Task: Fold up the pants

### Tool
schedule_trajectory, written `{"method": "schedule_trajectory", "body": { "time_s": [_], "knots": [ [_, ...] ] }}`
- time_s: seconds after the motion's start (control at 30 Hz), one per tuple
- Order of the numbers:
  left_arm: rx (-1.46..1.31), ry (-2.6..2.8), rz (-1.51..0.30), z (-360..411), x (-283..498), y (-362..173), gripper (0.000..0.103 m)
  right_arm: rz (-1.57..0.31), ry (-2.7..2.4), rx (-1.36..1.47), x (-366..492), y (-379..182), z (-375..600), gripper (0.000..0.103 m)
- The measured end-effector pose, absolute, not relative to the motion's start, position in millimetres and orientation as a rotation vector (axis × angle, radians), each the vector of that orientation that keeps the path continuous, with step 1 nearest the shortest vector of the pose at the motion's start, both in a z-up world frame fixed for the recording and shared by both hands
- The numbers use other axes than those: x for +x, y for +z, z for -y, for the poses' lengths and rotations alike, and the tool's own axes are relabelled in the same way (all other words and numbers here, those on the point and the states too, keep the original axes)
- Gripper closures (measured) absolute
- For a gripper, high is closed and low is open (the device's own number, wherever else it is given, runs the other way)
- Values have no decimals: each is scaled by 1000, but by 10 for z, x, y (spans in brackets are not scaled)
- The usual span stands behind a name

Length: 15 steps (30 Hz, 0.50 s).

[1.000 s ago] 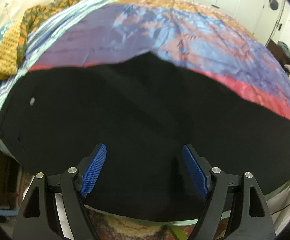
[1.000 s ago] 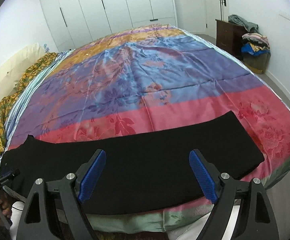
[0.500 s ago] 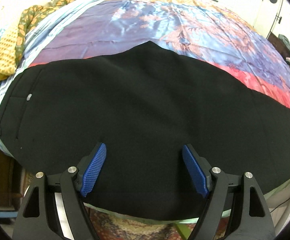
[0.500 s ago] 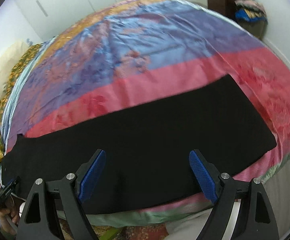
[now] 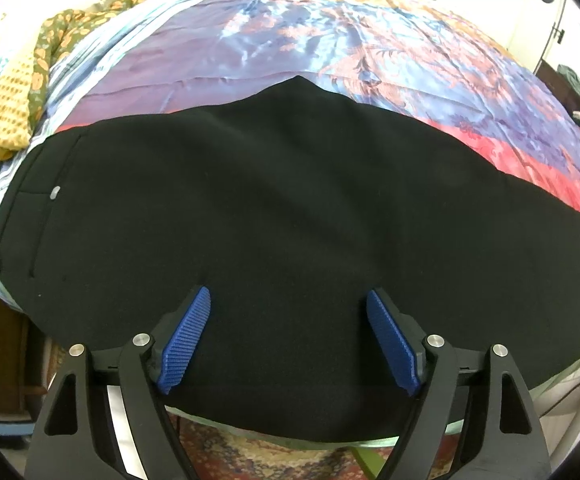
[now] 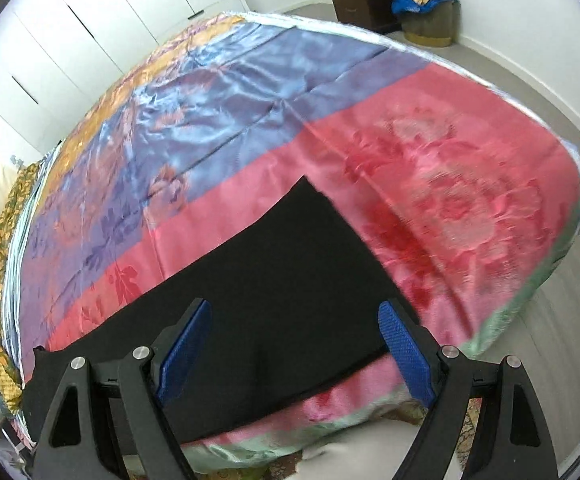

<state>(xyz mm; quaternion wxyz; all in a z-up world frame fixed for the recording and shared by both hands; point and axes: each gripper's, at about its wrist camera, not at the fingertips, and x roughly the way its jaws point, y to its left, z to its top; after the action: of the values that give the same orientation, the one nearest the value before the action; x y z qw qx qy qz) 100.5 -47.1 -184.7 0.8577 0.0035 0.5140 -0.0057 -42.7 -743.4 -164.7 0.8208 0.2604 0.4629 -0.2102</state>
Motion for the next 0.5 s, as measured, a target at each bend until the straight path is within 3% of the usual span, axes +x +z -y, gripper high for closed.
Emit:
{"method": "schedule_trajectory", "body": {
  "time_s": [0.13, 0.27, 0.5],
  "knots": [
    [1, -18, -1078, 460, 996, -1849, 21, -956, -487, 606, -618, -1547, 7616, 18],
    [12, -13, -1082, 482, 1005, -1857, 19, -839, -386, 865, -860, -1523, 7703, 18],
    [7, -6, -1092, 495, 1026, -1856, 18, -821, -285, 1122, -842, -1910, 7590, 18]
  ]
}}
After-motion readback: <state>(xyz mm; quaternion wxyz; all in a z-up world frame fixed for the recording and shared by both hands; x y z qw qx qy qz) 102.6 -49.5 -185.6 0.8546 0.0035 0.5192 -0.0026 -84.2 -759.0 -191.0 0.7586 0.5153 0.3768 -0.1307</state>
